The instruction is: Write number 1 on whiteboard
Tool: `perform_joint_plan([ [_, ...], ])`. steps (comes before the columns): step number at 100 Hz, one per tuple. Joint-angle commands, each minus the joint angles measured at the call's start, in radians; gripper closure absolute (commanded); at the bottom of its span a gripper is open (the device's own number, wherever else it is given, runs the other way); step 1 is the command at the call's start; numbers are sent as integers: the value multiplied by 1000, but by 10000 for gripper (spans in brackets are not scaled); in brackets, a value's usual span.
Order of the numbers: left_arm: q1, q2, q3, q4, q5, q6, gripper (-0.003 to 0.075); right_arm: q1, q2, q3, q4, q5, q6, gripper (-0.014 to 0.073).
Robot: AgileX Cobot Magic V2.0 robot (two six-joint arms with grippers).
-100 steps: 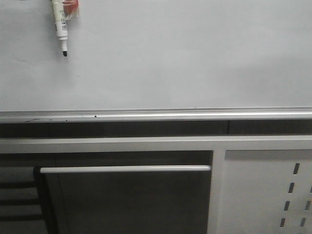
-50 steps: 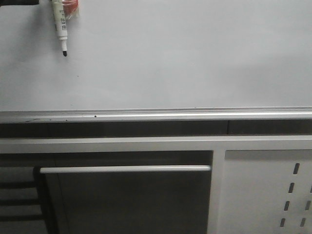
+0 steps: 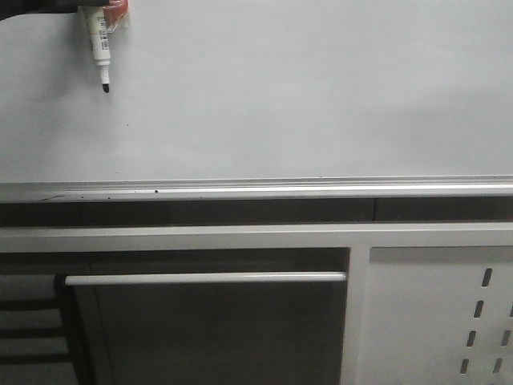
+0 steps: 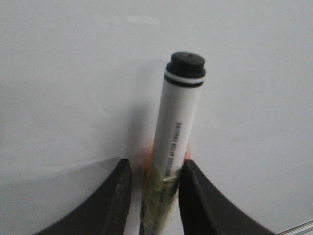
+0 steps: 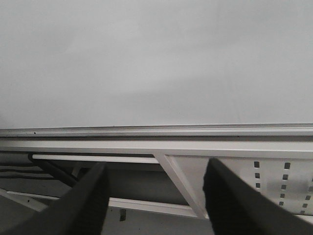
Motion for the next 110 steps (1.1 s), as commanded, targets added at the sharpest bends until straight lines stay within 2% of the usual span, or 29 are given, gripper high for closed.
perform_joint_plan([
  [1, 4, -18, -33, 10, -77, -3, 545, 2, 7, -35, 17, -68, -9, 208],
  [34, 4, -18, -33, 10, -76, -3, 552, 2, 7, -35, 17, -68, -9, 208],
  [41, 4, -18, -33, 10, -68, -3, 597, 2, 7, -35, 17, -68, -9, 208],
  [52, 4, -20, -33, 15, -38, -3, 742, 2, 7, -35, 17, -68, -9, 208],
  [76, -7, -88, -33, 172, 153, -3, 741, 4, 9, -35, 22, 12, -36, 208],
  [88, -81, -119, -33, 281, 247, -3, 741, 14, 39, -80, 101, 123, -163, 208],
  [101, -239, -116, -33, 357, 276, -3, 741, 36, 119, -176, 270, 278, -353, 209],
  [110, -339, -96, -45, 417, 290, -3, 741, 52, 198, -255, 333, 394, -415, 209],
])
